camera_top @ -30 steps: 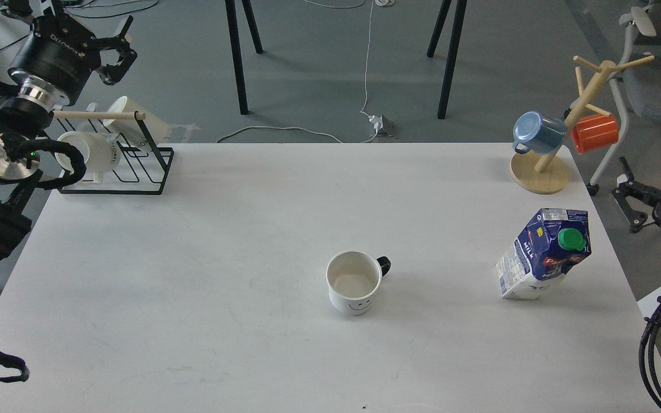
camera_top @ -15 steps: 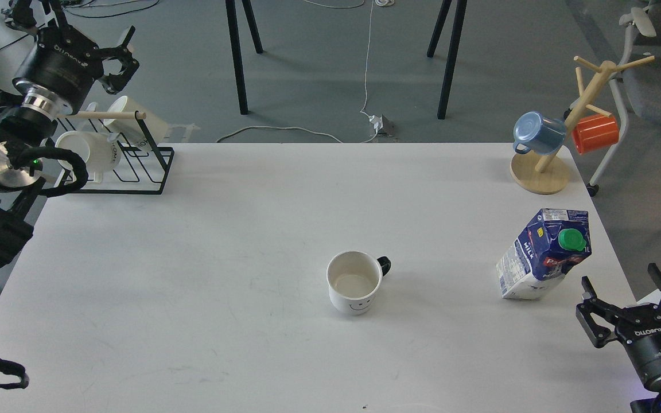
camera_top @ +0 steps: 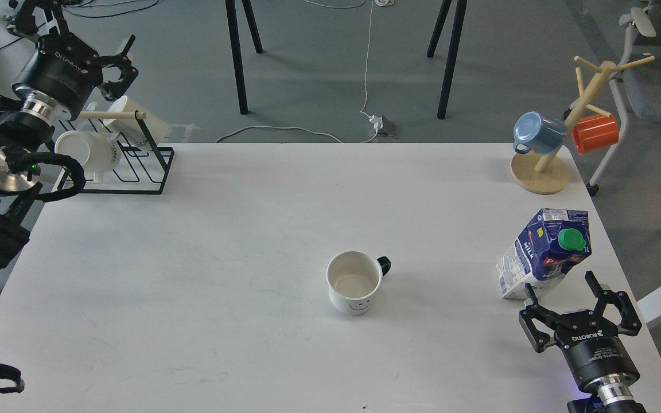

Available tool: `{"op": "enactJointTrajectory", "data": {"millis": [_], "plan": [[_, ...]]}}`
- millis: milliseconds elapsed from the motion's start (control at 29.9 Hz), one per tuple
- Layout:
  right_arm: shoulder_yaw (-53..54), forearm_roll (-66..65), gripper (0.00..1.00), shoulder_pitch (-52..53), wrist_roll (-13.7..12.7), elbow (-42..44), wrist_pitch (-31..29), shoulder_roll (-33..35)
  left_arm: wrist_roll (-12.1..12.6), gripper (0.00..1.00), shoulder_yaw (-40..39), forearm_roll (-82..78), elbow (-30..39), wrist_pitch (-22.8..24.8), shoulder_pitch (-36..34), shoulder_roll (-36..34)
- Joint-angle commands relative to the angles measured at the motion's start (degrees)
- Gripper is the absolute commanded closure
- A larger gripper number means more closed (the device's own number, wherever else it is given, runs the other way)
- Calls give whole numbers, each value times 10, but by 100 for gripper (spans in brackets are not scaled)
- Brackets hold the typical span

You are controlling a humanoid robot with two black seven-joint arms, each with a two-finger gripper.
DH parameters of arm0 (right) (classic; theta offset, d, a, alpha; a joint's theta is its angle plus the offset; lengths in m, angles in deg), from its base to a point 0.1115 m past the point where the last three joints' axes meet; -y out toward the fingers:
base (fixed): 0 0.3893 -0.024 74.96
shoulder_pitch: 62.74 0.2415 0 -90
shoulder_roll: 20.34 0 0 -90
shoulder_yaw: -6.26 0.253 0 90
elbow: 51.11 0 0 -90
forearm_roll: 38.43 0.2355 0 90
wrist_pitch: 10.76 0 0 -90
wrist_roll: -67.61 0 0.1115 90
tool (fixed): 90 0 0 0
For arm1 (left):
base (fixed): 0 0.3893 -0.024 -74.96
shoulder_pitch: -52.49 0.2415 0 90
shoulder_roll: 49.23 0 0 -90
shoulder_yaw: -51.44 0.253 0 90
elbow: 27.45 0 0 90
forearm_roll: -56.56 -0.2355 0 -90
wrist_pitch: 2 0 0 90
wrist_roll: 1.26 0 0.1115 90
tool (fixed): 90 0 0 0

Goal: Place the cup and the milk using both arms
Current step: 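Bring the right gripper down toward the milk carton, then grasp the milk carton with the right gripper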

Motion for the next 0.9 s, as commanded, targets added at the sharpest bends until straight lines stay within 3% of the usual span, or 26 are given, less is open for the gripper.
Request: {"op": "enactJointTrajectory", "data": {"millis": [0, 635, 869], "plan": [[0, 0, 0, 11, 0, 5, 0, -1, -1, 1, 0, 0, -1, 0, 0, -4], [-18, 0, 4, 52, -1, 22, 0, -26, -2, 1, 0, 0, -1, 0, 4, -9], [-18, 1, 16, 66, 0, 45, 0, -37, -2, 1, 1, -1, -1, 0, 4, -7]]}}
